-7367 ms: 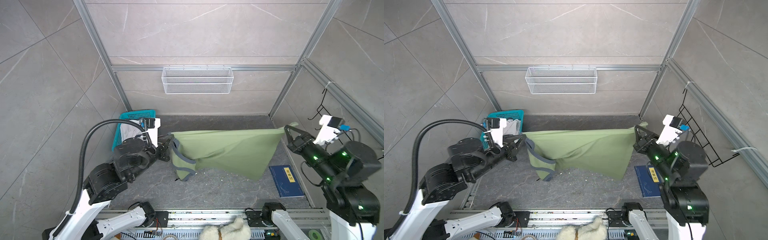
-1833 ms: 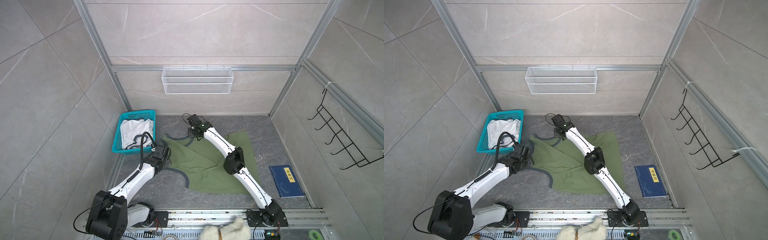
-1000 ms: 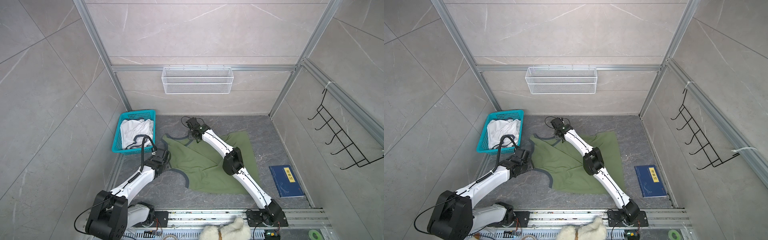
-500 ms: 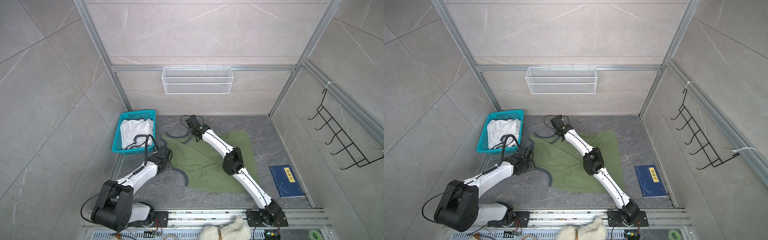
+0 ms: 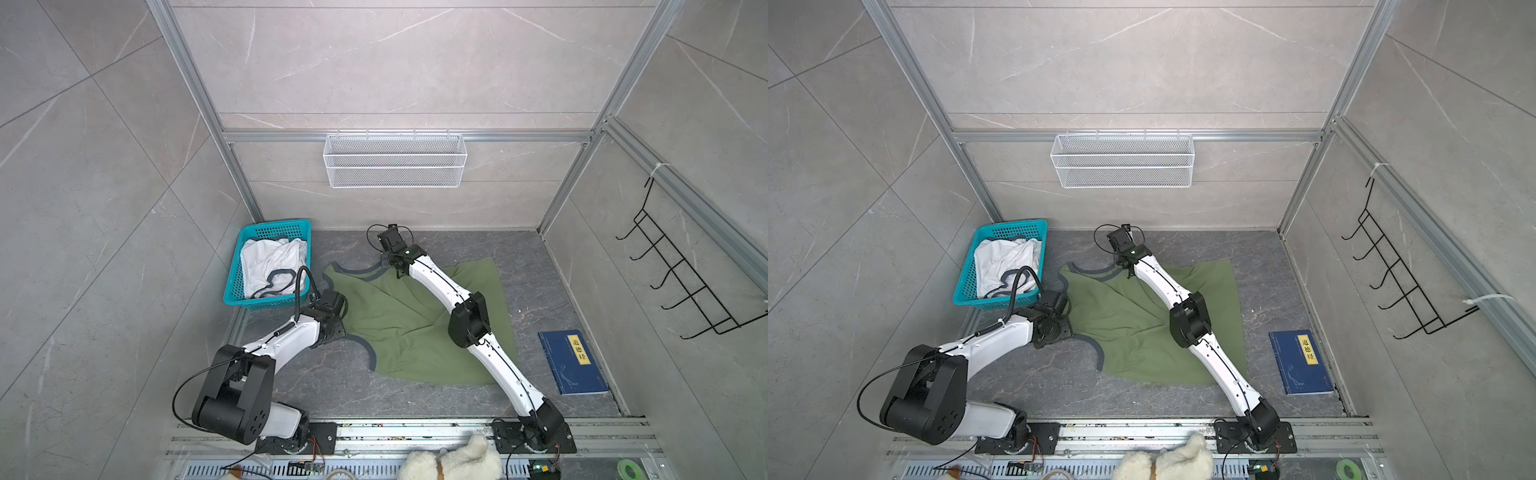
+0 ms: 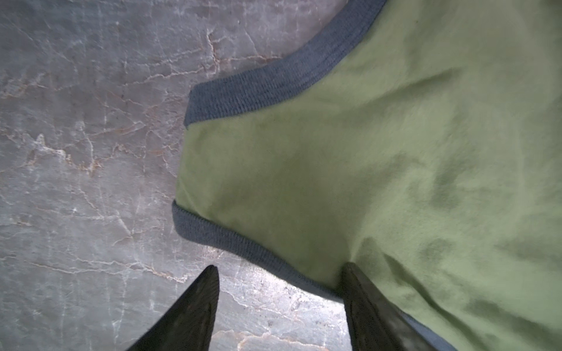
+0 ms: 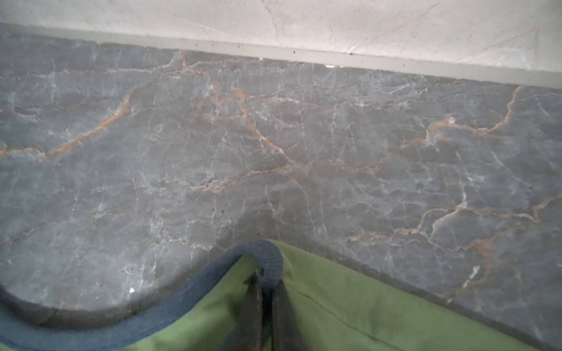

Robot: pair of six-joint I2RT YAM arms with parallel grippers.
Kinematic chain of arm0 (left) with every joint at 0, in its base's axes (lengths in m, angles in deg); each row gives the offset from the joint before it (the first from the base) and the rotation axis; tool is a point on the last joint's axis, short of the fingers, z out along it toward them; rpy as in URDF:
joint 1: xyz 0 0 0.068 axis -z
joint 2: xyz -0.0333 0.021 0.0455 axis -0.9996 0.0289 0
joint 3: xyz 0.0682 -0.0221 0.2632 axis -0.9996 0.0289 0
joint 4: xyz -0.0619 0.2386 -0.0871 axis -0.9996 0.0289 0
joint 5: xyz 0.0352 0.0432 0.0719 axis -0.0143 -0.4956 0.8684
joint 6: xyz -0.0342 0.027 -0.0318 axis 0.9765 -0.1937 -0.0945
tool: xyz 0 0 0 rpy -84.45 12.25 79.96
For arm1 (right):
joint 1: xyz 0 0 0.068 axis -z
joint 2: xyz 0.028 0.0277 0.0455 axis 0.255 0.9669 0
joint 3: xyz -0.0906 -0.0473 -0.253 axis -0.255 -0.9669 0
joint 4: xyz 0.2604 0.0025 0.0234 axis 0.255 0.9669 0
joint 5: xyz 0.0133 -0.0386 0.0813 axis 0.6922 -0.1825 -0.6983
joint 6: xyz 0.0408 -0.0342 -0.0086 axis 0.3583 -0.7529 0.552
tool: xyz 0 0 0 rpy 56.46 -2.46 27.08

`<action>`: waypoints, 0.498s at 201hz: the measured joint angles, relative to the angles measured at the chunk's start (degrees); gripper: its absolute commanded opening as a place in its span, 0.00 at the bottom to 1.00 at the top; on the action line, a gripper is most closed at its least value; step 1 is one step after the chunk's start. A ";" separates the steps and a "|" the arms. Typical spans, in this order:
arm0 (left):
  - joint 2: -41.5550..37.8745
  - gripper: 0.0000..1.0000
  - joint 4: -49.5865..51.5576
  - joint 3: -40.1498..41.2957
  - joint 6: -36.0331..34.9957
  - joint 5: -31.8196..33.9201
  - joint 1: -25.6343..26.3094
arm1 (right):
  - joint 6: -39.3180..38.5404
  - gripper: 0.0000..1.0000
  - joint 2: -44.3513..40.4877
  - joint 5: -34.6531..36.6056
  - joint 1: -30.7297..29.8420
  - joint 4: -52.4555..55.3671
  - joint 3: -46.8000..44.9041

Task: Fold and stack tank tops
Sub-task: Smooth out the tank top at the center of the table.

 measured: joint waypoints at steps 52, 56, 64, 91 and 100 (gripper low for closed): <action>1.70 0.68 0.39 -1.16 0.00 0.00 0.00 | 0.31 0.00 -0.59 -1.57 1.44 -1.44 0.00; 1.81 0.68 0.39 -1.25 0.00 0.00 0.00 | 0.37 0.02 -0.59 -1.79 1.62 -1.53 0.00; 1.92 0.68 0.35 -1.27 0.00 0.00 0.00 | 0.52 0.06 -0.59 -2.36 2.03 -1.77 0.00; 2.21 0.68 0.76 -1.27 0.00 0.00 0.00 | 0.48 0.10 -0.55 -5.33 3.54 -3.28 0.13; 2.23 0.68 0.94 -1.27 0.00 0.00 0.00 | 0.48 0.10 -0.44 -5.88 3.96 -3.48 0.48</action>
